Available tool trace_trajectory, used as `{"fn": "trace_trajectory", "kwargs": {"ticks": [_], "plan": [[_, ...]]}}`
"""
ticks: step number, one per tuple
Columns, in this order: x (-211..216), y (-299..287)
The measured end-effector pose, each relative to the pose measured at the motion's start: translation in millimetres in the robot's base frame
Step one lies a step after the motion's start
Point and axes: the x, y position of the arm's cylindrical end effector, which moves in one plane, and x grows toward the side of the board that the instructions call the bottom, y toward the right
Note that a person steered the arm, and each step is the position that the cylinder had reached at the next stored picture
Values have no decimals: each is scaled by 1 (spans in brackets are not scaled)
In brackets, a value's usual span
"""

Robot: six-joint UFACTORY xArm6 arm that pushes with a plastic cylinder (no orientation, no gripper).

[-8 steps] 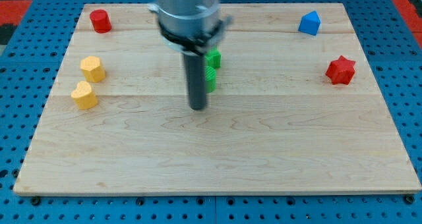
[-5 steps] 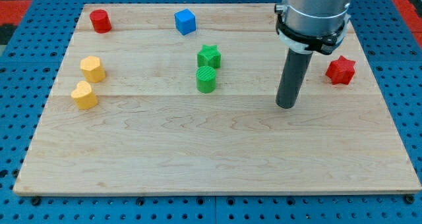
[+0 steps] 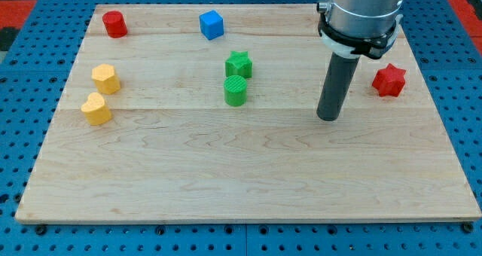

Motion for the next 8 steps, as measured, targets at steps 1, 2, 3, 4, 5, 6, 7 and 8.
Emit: {"fn": "trace_trajectory", "kwargs": {"ticks": [1,2,3,4,5,6,7,8], "plan": [[-9,0],[-44,8],[-69,62],[-77,118],[-86,150],[-115,158],[-117,218],[-97,212]]}}
